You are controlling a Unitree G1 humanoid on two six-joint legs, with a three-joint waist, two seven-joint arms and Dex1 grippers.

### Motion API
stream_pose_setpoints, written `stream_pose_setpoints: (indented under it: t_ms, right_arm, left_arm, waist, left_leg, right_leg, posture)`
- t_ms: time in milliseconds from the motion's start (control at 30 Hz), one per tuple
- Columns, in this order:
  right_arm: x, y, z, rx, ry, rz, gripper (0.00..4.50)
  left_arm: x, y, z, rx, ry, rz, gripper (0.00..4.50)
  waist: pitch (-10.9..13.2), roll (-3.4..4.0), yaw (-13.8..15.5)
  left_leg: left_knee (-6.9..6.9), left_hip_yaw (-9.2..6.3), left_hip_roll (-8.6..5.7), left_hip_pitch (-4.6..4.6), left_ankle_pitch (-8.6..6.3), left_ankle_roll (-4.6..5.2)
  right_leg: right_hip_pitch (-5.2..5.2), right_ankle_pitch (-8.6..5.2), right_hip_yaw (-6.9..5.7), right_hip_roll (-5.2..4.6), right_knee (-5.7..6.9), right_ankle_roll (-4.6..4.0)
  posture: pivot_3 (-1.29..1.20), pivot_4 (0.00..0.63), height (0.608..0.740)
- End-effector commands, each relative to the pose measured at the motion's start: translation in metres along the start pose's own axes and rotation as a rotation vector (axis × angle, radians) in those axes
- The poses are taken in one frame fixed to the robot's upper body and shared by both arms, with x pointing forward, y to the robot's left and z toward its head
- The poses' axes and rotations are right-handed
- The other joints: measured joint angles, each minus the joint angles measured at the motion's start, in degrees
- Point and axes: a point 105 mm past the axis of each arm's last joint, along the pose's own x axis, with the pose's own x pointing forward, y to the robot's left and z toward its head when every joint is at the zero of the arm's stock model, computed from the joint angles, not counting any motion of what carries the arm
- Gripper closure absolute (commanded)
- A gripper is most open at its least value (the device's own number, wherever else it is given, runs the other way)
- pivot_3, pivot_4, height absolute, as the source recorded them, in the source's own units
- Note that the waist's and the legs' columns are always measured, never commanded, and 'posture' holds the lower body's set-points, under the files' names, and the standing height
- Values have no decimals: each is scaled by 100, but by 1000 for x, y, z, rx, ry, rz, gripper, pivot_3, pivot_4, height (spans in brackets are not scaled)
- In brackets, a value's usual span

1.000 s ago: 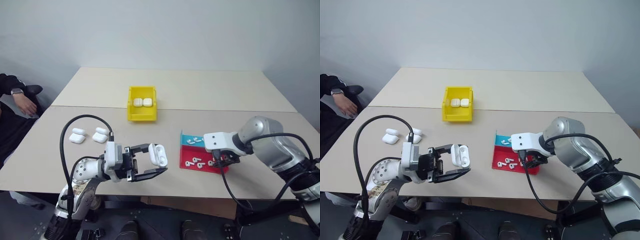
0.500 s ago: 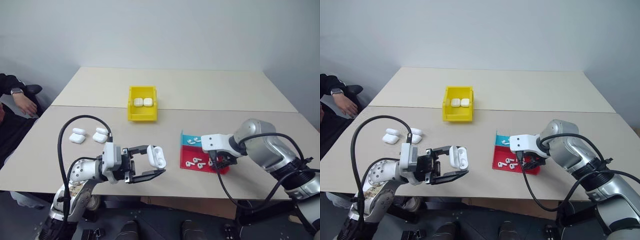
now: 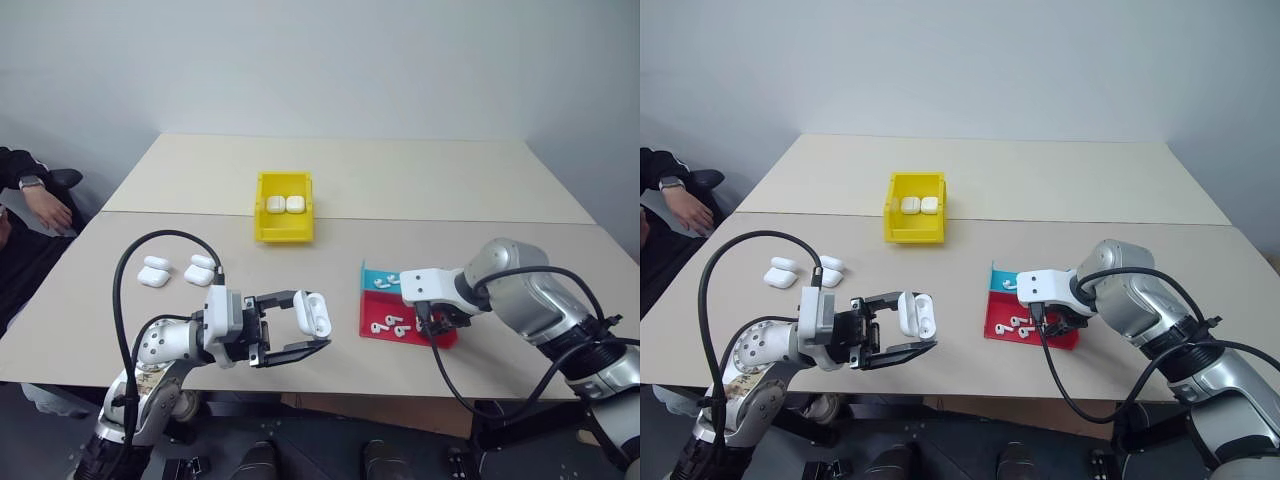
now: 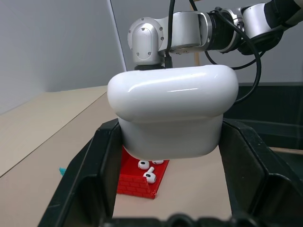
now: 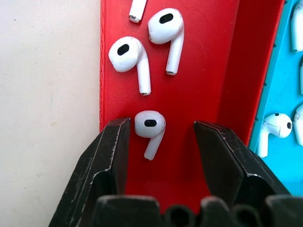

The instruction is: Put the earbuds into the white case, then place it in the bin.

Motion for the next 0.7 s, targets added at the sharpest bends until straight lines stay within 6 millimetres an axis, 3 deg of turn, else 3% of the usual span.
stream_pose_setpoints:
  t_ms: [33,67,167,267,667,700]
  right_arm:
    - [-6,-2,4,-23,-4,-18,1967]
    - [-6,-2,4,-24,-4,-17,1967]
    - [-7,-1,4,-33,1,-11,2564]
    - [-7,-1,4,-33,-2,-18,3598]
    - [-6,0,3,-33,4,-17,3598]
    - [-6,-1,3,-31,2,-23,3790]
  left_arm:
    - [1,-1,8,19,-15,-4,1718]
    - [1,-1,8,19,-15,-5,1718]
    - [1,-2,7,17,-8,-6,1718]
    - [0,-2,6,14,-1,-14,1718]
    - [1,-3,6,9,6,-11,1718]
    - [1,-3,6,9,3,-11,1718]
  waist:
    - [0,0,0]
    - [0,0,0]
    - [0,0,0]
    - [0,0,0]
    - [0,0,0]
    - [0,0,0]
  left_leg:
    - [0,0,0,-1,0,0]
    - [0,0,0,-2,0,0]
    - [0,0,0,-6,0,0]
    - [-2,0,0,-7,0,0]
    - [-2,0,0,-8,0,-1]
    - [-2,0,0,-8,-1,-1]
  right_leg:
    - [-1,0,0,0,0,0]
    - [-2,0,0,0,-1,0]
    - [-5,0,0,0,-1,0]
    - [-8,0,0,0,-1,0]
    - [-10,-1,0,0,-3,-1]
    - [-10,-1,0,0,-3,-1]
  posture:
    - [0,150,740]
    - [0,150,740]
    - [0,150,740]
    - [0,150,740]
    - [0,150,740]
    - [0,150,740]
